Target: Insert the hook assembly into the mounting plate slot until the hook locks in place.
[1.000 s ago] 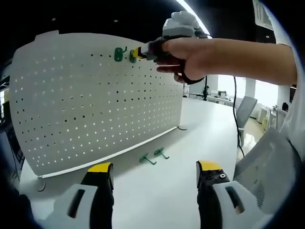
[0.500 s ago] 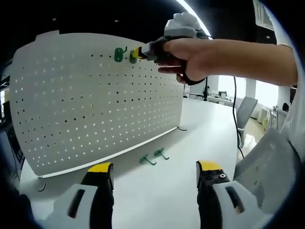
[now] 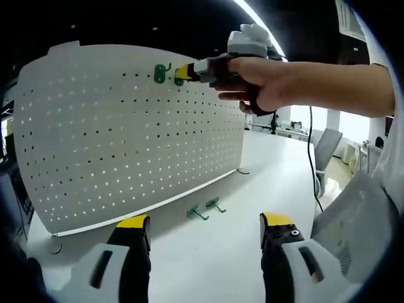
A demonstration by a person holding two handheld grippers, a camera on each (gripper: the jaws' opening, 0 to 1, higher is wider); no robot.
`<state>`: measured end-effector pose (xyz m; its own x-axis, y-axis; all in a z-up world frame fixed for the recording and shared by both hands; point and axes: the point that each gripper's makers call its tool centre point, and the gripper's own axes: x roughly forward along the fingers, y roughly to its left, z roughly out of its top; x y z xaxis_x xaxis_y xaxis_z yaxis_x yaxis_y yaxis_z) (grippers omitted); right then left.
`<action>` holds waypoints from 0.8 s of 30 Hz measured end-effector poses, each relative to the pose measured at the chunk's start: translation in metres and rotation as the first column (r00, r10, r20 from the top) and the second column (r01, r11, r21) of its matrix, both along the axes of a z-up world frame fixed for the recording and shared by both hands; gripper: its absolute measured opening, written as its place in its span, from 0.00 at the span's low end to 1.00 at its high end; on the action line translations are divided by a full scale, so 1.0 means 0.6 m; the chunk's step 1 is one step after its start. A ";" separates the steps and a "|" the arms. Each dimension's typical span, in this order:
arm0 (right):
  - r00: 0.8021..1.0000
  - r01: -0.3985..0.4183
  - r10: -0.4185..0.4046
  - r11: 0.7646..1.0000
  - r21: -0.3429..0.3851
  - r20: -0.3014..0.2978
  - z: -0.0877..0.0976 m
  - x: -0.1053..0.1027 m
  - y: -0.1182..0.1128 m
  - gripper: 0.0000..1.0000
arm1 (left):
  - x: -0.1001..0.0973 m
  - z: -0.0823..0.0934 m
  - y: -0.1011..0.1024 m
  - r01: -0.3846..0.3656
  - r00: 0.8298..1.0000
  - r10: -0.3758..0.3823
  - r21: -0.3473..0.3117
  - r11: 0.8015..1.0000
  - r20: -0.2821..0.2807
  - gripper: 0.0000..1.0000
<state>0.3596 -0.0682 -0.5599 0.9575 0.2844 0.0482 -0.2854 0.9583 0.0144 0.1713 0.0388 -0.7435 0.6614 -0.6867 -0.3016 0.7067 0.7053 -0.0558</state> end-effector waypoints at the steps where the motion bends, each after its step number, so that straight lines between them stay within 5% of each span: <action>1: 1.000 -0.022 0.022 1.000 0.005 -0.003 -0.001 -0.001 0.003 0.17 | 0.000 0.000 -0.001 0.001 1.000 -0.001 0.001 1.000 0.001 0.72; 4: 0.998 -0.062 0.062 0.997 -0.038 0.004 -0.004 -0.005 0.012 0.21 | 0.000 0.000 -0.004 0.008 1.000 -0.008 0.002 1.000 0.002 0.73; 24: 0.981 -0.193 0.193 0.981 -0.023 0.010 -0.016 -0.031 0.038 0.67 | -0.002 -0.003 -0.007 0.010 1.000 -0.010 0.008 1.000 -0.002 0.74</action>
